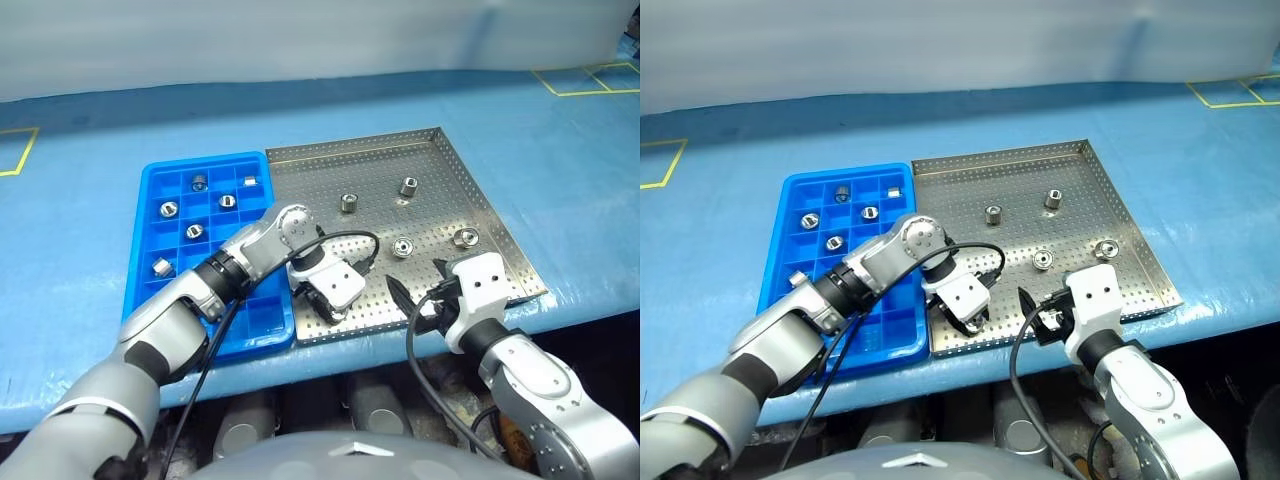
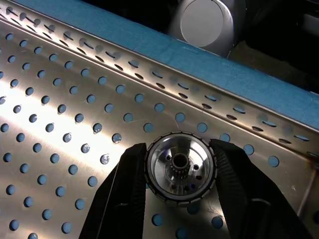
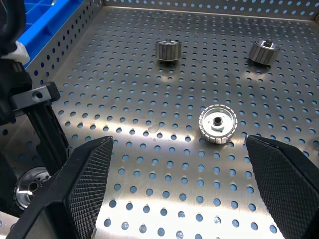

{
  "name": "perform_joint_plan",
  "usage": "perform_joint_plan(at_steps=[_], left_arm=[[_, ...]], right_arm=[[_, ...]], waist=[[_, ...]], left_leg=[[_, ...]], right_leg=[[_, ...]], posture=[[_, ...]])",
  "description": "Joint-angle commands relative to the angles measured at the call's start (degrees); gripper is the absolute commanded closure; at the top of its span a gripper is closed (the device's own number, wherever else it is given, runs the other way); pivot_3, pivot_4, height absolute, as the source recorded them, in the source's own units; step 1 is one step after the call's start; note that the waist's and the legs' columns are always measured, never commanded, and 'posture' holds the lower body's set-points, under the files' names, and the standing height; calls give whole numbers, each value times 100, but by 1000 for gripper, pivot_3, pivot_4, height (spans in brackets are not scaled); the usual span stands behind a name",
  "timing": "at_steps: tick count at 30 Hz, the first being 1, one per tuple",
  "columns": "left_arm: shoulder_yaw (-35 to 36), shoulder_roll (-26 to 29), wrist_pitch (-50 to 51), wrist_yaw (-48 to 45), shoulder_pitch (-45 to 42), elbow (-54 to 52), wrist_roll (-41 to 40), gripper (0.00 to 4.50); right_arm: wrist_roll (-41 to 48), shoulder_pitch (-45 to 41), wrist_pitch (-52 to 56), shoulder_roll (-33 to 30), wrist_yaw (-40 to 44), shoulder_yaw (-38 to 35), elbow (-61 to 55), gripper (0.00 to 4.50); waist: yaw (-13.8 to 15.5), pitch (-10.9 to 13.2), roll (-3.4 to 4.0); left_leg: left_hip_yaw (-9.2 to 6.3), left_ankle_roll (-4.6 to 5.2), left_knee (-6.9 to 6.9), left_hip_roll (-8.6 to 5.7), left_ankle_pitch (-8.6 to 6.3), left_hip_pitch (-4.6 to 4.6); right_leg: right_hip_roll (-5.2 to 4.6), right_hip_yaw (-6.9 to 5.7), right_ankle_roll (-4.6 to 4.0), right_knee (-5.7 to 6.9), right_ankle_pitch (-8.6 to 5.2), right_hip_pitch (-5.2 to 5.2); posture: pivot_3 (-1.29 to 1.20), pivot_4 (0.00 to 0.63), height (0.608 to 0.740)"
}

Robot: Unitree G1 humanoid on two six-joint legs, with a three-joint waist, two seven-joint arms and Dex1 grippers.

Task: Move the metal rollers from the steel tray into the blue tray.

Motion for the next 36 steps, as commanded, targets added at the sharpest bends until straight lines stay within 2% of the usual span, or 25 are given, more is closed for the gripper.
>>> perform_joint_plan(at_steps=[1, 5, 9, 12, 15, 20, 25, 29, 36], left_arm=[[993, -180, 612, 943, -384, -198, -298, 2807], [1845, 188, 1385, 1882, -189, -919, -315, 2807], [2594, 850, 2286, 2358, 518, -2206, -442, 2807], [3000, 1370, 2813, 2570, 1105, -3143, -534, 2807], [3670, 2197, 3338, 2567, 2131, -4283, -702, 2807], [4267, 2984, 4099, 2703, 3342, -5492, -873, 2807], [4642, 3254, 4693, 2979, 4326, -6202, -983, 2807], [4516, 3349, 4787, 3300, 5024, -6243, -834, 2807], [4261, 3510, 4773, 3669, 5368, -6041, -699, 2807]], right_arm=[[-36, -474, -58, -7, -27, 39, -177, 0], [-60, -1320, -8, 120, -27, 464, 198, 0], [-84, -2188, -107, 223, 286, 1189, 838, 0], [-145, -2710, -237, 299, 535, 1653, 1311, 0], [-216, -3382, -505, 540, 962, 2261, 2041, 0], [-407, -3734, -906, 833, 1334, 2775, 2787, 0], [-528, -3700, -1198, 998, 1617, 3095, 3055, 0], [-572, -3566, -1280, 973, 1793, 3196, 3060, 0], [-649, -3401, -1270, 934, 1826, 3101, 3015, 0]], waist=[[21, 1, -1], [10, 1, 0], [48, 0, 8], [243, 3, 9], [350, 7, 10], [755, 10, 5], [918, 10, 5], [934, 10, 6], [926, 11, 8]], left_leg=[[0, 1, 3, -1, 0, -1], [0, 2, 3, 3, -1, 5], [-6, -3, -19, 9, 1, 17], [-18, -14, -28, 10, 7, 10], [-19, -22, -32, 5, 4, 6], [-46, -44, -33, -8, 10, 3], [-60, -42, -28, -27, 6, 3], [-65, -61, -33, -23, 14, 4], [-83, -79, -44, 2, 24, 10]], right_leg=[[0, 0, 2, 0, 1, 0], [4, 2, 8, 3, 5, 2], [15, 2, -5, 10, 0, -4], [16, -4, -44, 14, 12, -13], [9, -9, -46, 9, 13, -18], [-6, -40, -48, -4, 6, -9], [-16, -45, -41, -6, -2, -9], [-11, -49, -56, 0, -12, -3], [14, -60, -78, 16, -38, -4]], posture=[[-160, 150, 740], [-78, 150, 740], [12, 150, 740], [89, 150, 740], [155, 150, 740], [210, 150, 740], [220, 150, 740], [213, 150, 740], [195, 150, 740]])
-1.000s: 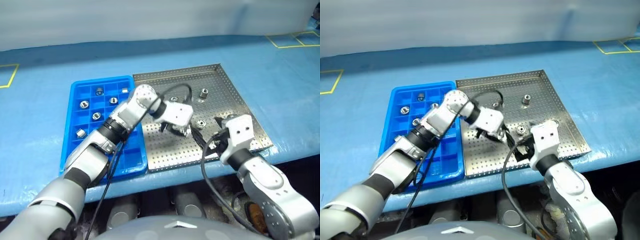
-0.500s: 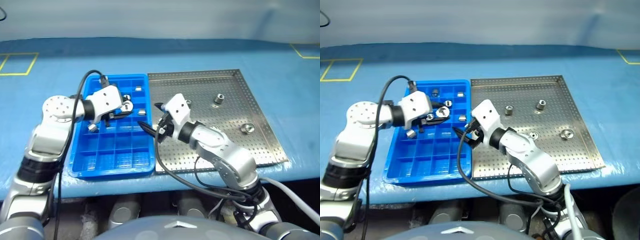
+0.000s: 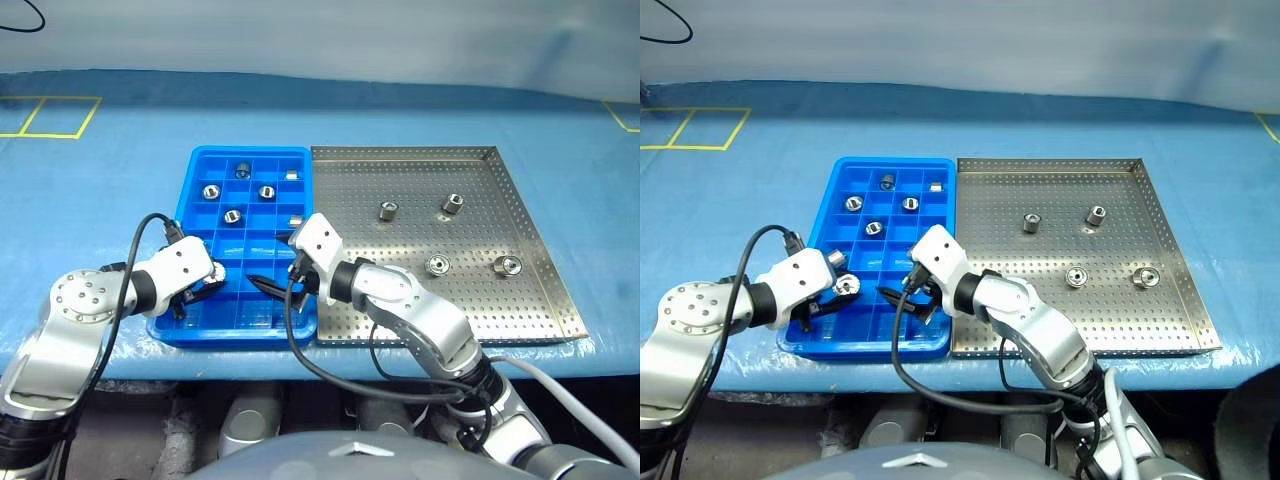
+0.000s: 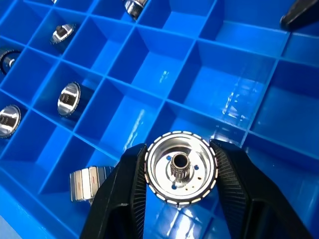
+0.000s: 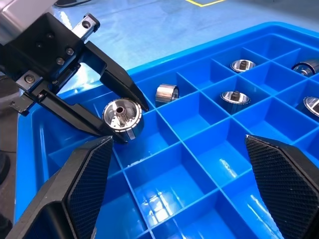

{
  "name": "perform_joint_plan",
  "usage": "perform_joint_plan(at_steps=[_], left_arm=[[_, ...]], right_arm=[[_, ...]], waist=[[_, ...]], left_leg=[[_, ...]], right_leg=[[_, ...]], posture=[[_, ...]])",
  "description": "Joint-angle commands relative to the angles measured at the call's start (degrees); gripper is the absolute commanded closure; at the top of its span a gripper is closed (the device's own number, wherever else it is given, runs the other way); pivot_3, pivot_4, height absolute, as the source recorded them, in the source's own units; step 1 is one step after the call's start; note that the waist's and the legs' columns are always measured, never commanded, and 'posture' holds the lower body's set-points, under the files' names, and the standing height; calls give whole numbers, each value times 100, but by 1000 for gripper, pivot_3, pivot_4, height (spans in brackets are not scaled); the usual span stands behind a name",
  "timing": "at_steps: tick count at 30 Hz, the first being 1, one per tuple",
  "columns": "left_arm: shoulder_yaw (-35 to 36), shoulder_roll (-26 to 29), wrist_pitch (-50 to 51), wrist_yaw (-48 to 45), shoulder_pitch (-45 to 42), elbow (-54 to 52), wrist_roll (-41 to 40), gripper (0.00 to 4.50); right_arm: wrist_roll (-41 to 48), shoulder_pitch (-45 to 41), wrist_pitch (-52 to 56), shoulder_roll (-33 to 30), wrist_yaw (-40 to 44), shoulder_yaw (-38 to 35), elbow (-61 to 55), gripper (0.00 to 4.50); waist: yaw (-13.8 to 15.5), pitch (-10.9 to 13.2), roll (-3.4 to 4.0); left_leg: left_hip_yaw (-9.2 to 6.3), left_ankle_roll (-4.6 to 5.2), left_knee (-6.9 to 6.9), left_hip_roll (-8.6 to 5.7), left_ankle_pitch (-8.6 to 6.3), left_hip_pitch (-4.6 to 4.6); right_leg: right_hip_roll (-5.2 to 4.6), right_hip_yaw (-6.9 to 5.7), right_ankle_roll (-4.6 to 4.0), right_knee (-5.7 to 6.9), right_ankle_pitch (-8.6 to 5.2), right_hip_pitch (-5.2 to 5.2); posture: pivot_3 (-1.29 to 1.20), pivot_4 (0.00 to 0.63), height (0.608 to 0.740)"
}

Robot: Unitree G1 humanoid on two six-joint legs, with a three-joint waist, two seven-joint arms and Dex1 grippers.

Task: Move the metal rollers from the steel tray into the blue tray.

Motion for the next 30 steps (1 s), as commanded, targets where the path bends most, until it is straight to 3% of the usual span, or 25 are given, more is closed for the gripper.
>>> perform_joint_plan(at_steps=[1, 10, 17, 22, 30], left_arm=[[-41, 79, -47, 215, 27, 80, 87, 2807], [-337, -114, -202, 561, -244, 609, 51, 2807], [-66, -421, -61, 167, -978, 449, -901, 609], [-228, -970, -61, -82, -2661, 935, -1659, 609], [-1456, -2751, -569, 635, -4931, 3735, -996, 609]], right_arm=[[-14, 43, -118, 14, 42, -100, -186, 0], [-110, 176, -131, 8, 3, -134, -271, 0], [-147, 404, -47, -71, -207, -436, -625, 0], [-137, 816, 202, -318, -476, -930, -1274, 0], [-164, 1685, 566, -481, -1008, -1614, -2033, 0]], waist=[[-20, 0, 1], [-118, -1, 3], [-130, 2, 2], [-88, 2, -1], [-449, -2, -2]], left_leg=[[-1, -3, 0, 1, 2, 3], [-2, -9, -5, 2, 6, 8], [-5, -6, -5, 0, 5, 2], [-36, 0, 20, -13, 1, -8], [-2, -10, 20, -20, 10, -4]], right_leg=[[1, -1, -1, 2, 0, 0], [2, 0, -2, 10, 2, -1], [-2, -4, 2, 7, 6, -4], [-18, -37, 3, -17, 7, 3], [-16, -6, 27, -10, 34, 17]], posture=[[188, 150, 740], [160, 150, 740], [92, 150, 740], [25, 150, 740], [-102, 150, 740]])
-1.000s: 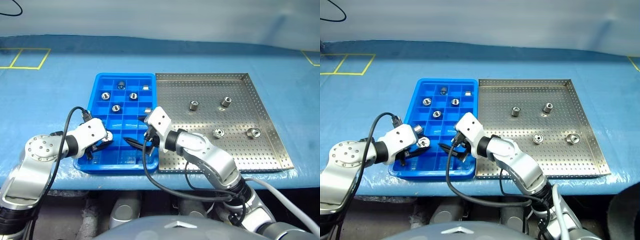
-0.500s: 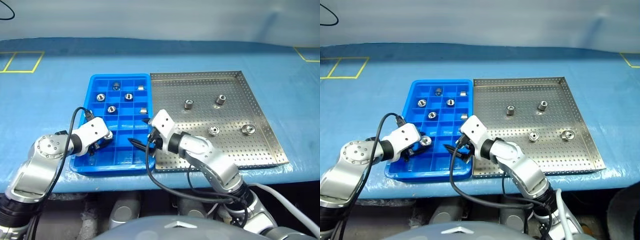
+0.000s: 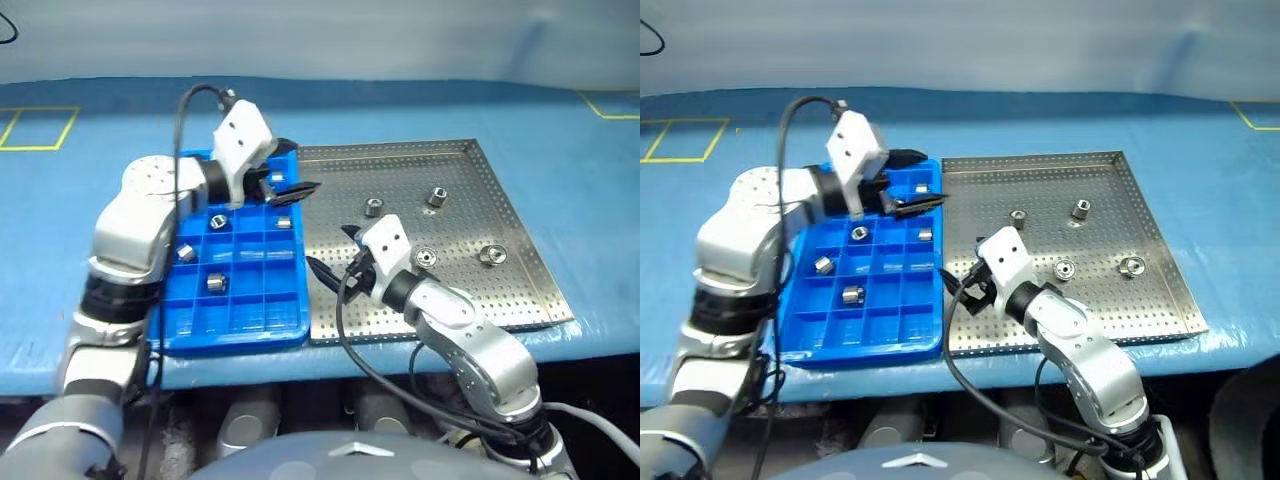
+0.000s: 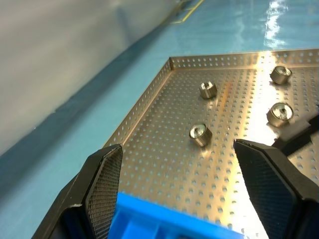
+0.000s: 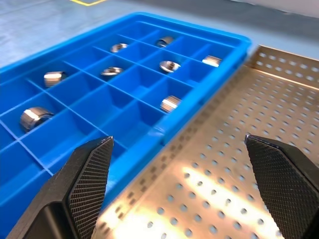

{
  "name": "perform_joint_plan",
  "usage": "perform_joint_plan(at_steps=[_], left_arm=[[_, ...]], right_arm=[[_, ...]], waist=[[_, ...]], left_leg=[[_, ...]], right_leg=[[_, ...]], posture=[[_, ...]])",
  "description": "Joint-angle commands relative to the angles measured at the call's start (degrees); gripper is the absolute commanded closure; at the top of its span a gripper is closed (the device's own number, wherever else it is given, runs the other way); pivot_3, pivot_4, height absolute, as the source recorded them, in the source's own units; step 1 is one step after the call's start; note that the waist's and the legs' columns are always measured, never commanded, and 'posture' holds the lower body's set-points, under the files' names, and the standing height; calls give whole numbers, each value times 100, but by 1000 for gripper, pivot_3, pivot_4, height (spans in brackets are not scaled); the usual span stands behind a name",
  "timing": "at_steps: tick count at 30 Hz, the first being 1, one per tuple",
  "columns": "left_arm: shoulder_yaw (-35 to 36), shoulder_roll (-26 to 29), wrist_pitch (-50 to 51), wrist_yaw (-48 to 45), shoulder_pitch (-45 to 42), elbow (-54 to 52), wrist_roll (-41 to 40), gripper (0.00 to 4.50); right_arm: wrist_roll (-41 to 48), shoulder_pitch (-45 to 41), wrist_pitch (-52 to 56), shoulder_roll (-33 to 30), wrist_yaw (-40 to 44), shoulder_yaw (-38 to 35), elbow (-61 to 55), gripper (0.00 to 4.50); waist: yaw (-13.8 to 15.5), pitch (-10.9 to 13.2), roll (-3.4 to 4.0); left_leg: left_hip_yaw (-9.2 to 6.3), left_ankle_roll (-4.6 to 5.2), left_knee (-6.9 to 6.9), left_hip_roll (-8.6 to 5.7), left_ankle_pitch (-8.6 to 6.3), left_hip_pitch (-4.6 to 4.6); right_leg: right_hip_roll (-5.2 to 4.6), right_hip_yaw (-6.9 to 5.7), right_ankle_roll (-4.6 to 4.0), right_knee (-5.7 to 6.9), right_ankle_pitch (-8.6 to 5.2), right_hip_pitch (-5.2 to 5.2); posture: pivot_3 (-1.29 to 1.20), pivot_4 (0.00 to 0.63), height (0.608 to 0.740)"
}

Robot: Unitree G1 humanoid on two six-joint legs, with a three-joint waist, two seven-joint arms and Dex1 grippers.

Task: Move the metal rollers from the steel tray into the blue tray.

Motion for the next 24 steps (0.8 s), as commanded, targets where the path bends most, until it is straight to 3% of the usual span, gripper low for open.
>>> perform_joint_plan(at_steps=[1, 8, 12, 17, 24], left_arm=[[-494, -657, -564, 272, -721, 1428, 420, 609], [-645, -1984, -1604, 904, -1865, 4761, 962, 609], [-511, -2429, -2135, 1492, -2290, 6226, 1194, 609], [-228, -2741, -2530, 2193, -2501, 7265, 1298, 609], [195, -2979, -2533, 2561, -2432, 7778, 1276, 609]], right_arm=[[-32, 348, 96, 15, -266, -313, -506, 0], [-146, 888, 137, 190, -712, -475, -830, 0], [-212, 1055, 128, 280, -883, -488, -950, 0], [-251, 1177, 93, 352, -1008, -519, -1027, 0], [-280, 1180, 83, 391, -1064, -487, -1056, 0]], waist=[[-84, 0, 0], [-367, 1, 0], [-495, 1, 0], [-607, 1, -1], [-718, 1, -1]], left_leg=[[5, 3, 0, 3, -2, -2], [41, 51, 3, 8, -29, -4], [53, 63, 6, 10, -37, -3], [63, 72, 11, 10, -41, -4], [65, 76, 14, 8, -44, -4]], right_leg=[[2, 3, -10, -1, 6, -2], [0, 23, -5, -3, 7, -13], [0, 32, 28, -4, -4, -15], [-2, 41, 40, -5, 1, -15], [-5, 44, 47, -5, 5, -15]], posture=[[-118, 150, 740], [-214, 150, 740], [-251, 150, 740], [-273, 150, 740], [-286, 150, 740]])
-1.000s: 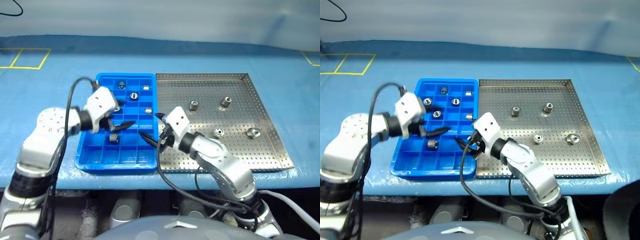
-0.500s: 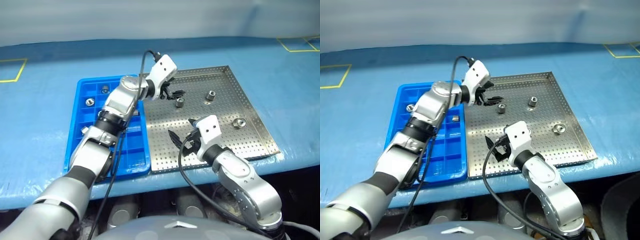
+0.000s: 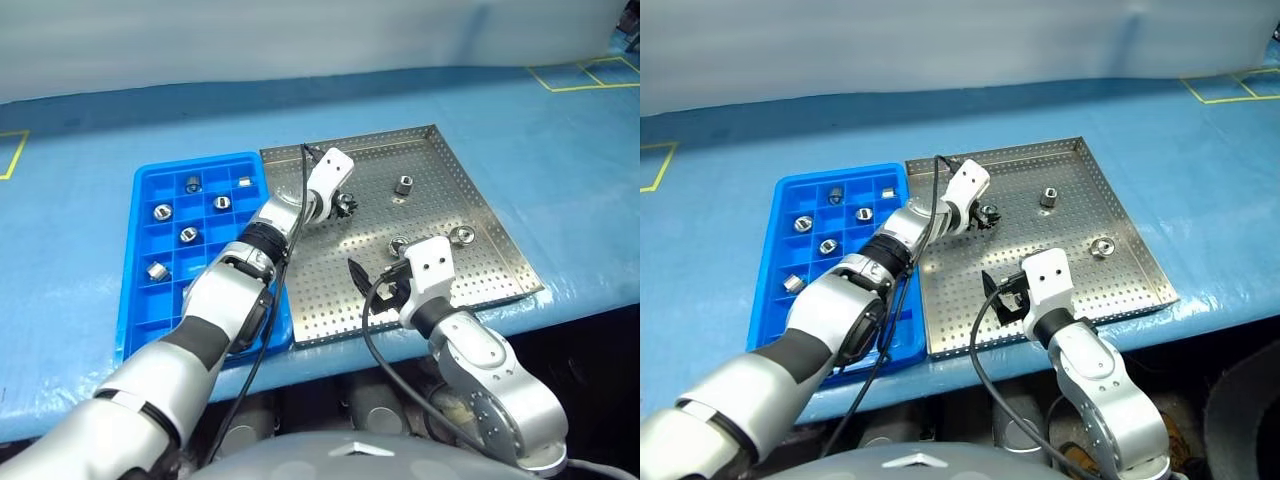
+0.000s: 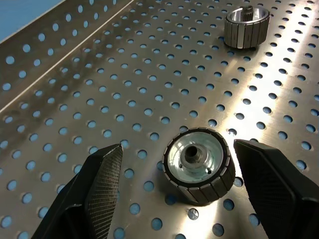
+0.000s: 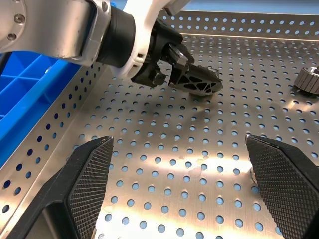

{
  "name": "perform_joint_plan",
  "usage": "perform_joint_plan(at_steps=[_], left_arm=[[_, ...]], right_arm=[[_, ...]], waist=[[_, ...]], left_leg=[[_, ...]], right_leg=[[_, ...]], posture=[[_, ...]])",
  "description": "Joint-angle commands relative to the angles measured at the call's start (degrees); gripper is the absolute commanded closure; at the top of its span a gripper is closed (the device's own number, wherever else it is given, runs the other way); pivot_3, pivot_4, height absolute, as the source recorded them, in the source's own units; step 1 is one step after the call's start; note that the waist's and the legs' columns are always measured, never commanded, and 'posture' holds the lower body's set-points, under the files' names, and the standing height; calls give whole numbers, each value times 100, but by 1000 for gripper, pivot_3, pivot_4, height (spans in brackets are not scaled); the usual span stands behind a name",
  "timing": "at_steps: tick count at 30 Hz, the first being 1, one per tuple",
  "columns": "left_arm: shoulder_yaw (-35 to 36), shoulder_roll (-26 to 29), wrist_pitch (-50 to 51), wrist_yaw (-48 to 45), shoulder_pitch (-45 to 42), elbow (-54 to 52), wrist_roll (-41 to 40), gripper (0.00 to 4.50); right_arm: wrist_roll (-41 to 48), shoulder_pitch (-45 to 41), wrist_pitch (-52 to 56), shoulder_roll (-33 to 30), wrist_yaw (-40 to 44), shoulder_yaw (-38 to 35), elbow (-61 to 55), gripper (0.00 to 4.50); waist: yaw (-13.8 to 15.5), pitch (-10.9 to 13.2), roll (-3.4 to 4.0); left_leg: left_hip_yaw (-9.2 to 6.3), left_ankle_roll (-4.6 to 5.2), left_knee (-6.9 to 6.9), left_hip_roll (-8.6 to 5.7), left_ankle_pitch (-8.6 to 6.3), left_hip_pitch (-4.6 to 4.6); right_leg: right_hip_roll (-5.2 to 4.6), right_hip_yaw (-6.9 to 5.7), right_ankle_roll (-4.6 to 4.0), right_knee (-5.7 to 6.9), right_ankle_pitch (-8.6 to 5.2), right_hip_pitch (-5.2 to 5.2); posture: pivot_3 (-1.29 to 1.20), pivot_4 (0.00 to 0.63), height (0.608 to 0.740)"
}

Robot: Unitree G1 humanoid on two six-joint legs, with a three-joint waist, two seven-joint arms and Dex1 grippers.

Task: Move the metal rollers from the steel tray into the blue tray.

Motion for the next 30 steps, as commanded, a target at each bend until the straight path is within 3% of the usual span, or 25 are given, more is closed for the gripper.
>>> perform_joint_plan(at_steps=[1, 5, 7, 11, 16, 24, 30], left_arm=[[224, -73, -117, 93, -113, 60, -11, 609], [389, -102, -103, 277, -29, 153, 8, 779], [442, -90, -89, 281, -9, 165, 22, 1171], [548, -19, -90, 213, -37, 82, 13, 2535], [877, 260, -104, -252, -161, -528, -302, 2660], [1059, 1574, 459, -1299, 1463, -4867, -914, 2660], [1385, 3175, 1327, -1814, 3360, -8128, -1251, 2660]], right_arm=[[-31, -36, -107, 30, -38, -20, -295, 0], [-38, -81, -102, 20, -29, -28, -281, 0], [-35, -92, -95, 23, -27, -48, -283, 0], [-20, -103, -83, 28, -19, -75, -277, 0], [30, -294, -59, 42, 78, 29, -145, 0], [177, -1636, -195, 139, 788, 762, 876, 0], [222, -2697, -634, 350, 1675, 1512, 2026, 0]], waist=[[-30, 0, 0], [-59, -1, 1], [-67, -1, 1], [-87, -1, 1], [-80, 0, 1], [135, -1, 10], [557, 2, 6]], left_leg=[[0, 0, 0, 0, 0, 0], [0, 0, 0, 0, 0, 0], [0, -1, 0, 0, 0, 1], [0, -1, 0, 0, 0, 1], [3, -1, -1, 0, 1, 1], [-2, -26, -18, 13, 14, 11], [-10, -63, -28, 13, 29, 5]], right_leg=[[0, 0, 0, 0, 0, 0], [0, 1, 0, 1, 0, 0], [0, 1, 0, 1, 1, 0], [0, 2, 1, 2, 1, 0], [1, 5, 0, 4, 3, -4], [5, 19, -34, 12, 23, -13], [15, 13, -53, 18, 29, -29]], posture=[[-286, 150, 740], [-285, 150, 740], [-285, 150, 740], [-264, 150, 740], [-182, 150, 740], [25, 150, 740], [169, 150, 740]])
